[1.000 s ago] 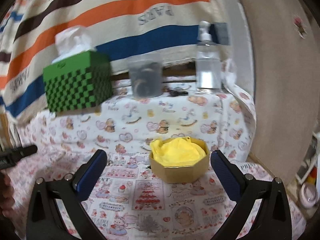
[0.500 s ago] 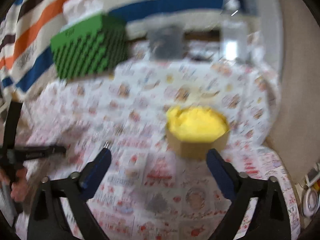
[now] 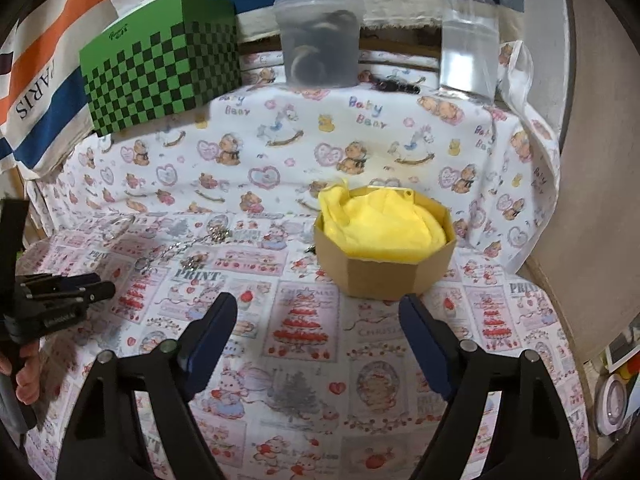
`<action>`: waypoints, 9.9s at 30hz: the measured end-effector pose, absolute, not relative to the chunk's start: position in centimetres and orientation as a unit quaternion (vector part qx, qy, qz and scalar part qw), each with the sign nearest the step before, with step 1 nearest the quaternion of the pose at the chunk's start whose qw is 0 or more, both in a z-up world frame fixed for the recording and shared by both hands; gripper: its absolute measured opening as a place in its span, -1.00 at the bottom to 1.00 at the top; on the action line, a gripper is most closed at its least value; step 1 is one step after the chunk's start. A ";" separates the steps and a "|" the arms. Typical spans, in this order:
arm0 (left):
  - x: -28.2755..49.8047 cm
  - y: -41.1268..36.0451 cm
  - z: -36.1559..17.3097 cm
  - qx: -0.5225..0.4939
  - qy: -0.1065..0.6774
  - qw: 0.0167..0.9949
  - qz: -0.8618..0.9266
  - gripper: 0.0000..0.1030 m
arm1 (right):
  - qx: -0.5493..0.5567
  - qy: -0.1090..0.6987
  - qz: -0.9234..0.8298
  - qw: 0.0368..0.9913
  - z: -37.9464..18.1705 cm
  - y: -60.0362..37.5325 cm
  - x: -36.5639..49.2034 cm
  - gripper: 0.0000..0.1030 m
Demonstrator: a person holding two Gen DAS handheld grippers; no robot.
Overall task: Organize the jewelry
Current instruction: 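Lower the left tool onto the gold heart pendant and close it, then lower the right tool onto the small gold charm and close it, then release the heart pendant into the yellow box while the right tool drops its charm there, then move the open left tool back over the silver bangle, then lower the left tool around the silver bangle rim and close it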
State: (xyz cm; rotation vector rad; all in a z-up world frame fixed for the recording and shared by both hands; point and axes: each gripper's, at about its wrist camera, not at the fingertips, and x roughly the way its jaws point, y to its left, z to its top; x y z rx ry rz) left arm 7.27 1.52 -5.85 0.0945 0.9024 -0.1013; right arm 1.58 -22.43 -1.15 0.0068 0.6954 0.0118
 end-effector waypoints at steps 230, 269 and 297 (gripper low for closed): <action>14.8 8.8 -2.6 -0.068 0.438 0.895 0.050 0.77 | 0.144 0.329 0.027 0.933 -1.0 -26.7 6.0 0.61; 14.4 4.2 -3.4 0.057 0.473 0.879 -0.023 -0.94 | 0.133 0.332 0.011 0.934 -1.0 -27.0 6.2 0.61; 5.9 0.2 -0.8 0.085 0.391 0.911 -0.098 0.23 | 0.136 0.335 0.011 0.932 -1.2 -27.2 6.1 0.61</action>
